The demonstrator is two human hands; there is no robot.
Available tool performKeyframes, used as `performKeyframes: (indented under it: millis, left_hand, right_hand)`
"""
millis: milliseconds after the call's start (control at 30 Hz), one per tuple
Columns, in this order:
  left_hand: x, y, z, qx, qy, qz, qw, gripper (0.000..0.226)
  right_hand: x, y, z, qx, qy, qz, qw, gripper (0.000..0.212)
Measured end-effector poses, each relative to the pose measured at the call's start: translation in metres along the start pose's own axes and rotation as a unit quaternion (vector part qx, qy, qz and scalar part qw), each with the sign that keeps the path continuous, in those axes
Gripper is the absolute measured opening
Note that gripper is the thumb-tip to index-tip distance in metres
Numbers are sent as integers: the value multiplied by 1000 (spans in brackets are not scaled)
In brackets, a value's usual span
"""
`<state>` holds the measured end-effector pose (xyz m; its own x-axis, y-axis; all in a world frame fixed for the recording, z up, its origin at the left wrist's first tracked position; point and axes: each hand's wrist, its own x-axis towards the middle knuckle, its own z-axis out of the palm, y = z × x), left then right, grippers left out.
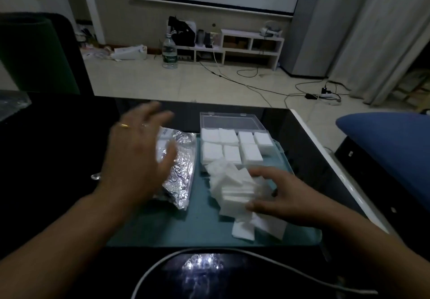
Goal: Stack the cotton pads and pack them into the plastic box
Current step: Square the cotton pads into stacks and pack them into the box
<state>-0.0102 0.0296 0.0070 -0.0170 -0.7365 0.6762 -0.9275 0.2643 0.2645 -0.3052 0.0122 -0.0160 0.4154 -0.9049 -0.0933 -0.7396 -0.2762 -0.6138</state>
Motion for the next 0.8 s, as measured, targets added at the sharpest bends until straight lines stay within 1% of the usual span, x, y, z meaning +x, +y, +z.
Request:
performKeyframes:
  millis: [67,100,133,167,200,267,333,400,467,533,600,667,733,800]
  left_hand:
    - [-18,33,12,-32,-68,128,989,48]
    - [-26,48,22,-20,-111,182,977,50]
    - [-33,58,32,2,-154,224,962,54]
    - [-38,65,41,26,-190,247,950,57]
    - [-40,68,48,51,-218,254,941,59]
    - [-38,70,54,90,-231,249,936,60]
    - [-39,68,53,108,-232,234,938,59]
    - [-44,66,47,102,-240,194,946,55]
    - [-53,65,42,88,-254,146,952,47]
    - [-63,67,41,61,-263,133,954,43]
    - [-72,72,46,61,-261,146,952,46]
    - [-77,77,55,53,-274,150,948,53]
    - [-80,83,59,38,-312,136,939,60]
    - [-80,85,61,45,-327,131,935,65]
  right_hand:
    - [-5,6,-5,-38,22,-5,999,69]
    - [-7,9,-6,-47,26,-13,998,68]
    - [-9,9,-4,-55,23,-26,998,67]
    - [-11,9,-3,-69,16,-35,997,66]
    - [-11,11,1,-90,5,-42,995,66]
    - [-12,15,5,-152,-16,-36,988,68]
    - [-12,17,5,-206,-22,-1,978,65]
    - [-12,20,0,-241,-17,28,970,59]
    - [-11,21,-4,-270,-6,47,962,55]
    - [-11,18,-7,-272,9,60,961,55]
    - [-12,12,-6,-238,34,41,970,58]
    - [-14,2,-2,-178,47,-7,983,63]
    - [-18,-7,6,-159,10,-55,986,67]
    - [-18,-11,14,-182,-35,-64,981,66]
